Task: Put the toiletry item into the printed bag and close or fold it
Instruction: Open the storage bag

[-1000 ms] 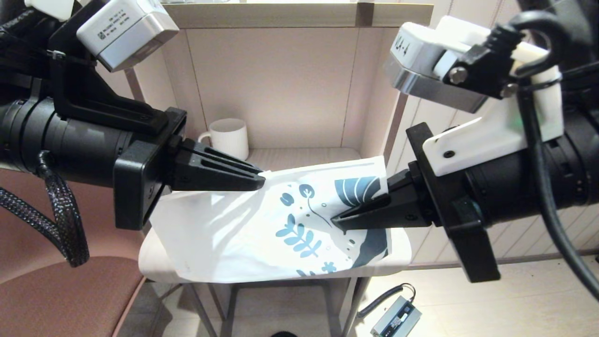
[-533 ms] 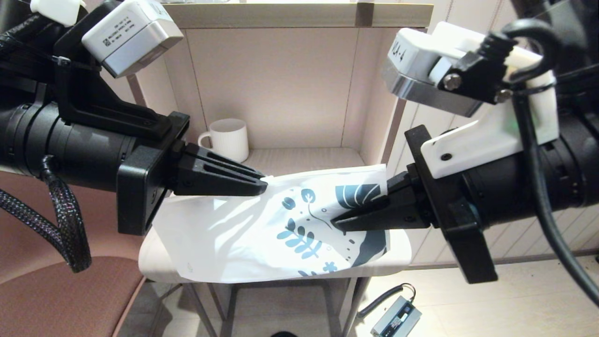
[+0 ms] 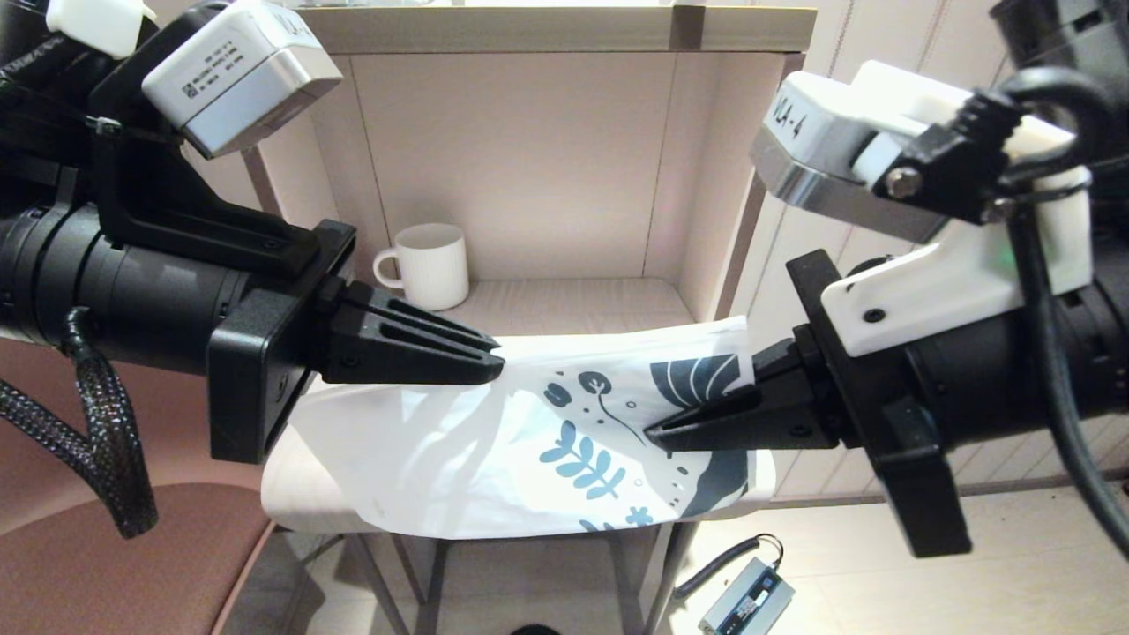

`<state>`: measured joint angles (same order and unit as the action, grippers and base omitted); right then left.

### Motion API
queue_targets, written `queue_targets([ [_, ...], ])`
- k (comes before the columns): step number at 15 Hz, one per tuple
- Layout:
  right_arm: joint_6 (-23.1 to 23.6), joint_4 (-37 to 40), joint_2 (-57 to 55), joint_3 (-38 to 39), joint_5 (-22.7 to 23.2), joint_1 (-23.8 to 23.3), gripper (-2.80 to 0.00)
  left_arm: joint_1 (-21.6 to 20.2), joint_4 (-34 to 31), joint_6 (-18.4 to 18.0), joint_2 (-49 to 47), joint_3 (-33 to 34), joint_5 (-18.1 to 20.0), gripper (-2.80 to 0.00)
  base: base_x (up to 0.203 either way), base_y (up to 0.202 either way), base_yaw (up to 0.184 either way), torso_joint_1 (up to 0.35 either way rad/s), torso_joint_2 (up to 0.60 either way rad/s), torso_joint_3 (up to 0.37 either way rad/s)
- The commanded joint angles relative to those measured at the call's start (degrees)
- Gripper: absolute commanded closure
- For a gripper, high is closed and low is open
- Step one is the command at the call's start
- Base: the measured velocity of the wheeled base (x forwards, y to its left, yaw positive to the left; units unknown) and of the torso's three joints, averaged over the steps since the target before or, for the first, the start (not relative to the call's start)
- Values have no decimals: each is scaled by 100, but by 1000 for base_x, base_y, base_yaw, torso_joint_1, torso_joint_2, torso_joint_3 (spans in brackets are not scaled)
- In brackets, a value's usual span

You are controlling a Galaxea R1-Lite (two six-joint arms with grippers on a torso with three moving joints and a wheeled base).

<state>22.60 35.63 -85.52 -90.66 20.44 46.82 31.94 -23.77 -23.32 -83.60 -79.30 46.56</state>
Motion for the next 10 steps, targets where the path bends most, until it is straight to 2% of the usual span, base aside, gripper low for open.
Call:
queue_targets([
  [1, 9, 23, 109, 29, 12, -47, 0, -18, -6, -15, 111, 101, 12, 0, 0, 0, 0, 0, 0, 0],
  [5, 5, 29, 204, 22, 12, -98, 0, -129, -2, -163, 217, 324, 11, 0, 0, 0, 0, 0, 0, 0],
  [10, -1, 31, 449, 83, 21, -336, 0, -402, 3, -182, 322, 529, 46, 0, 0, 0, 0, 0, 0, 0],
])
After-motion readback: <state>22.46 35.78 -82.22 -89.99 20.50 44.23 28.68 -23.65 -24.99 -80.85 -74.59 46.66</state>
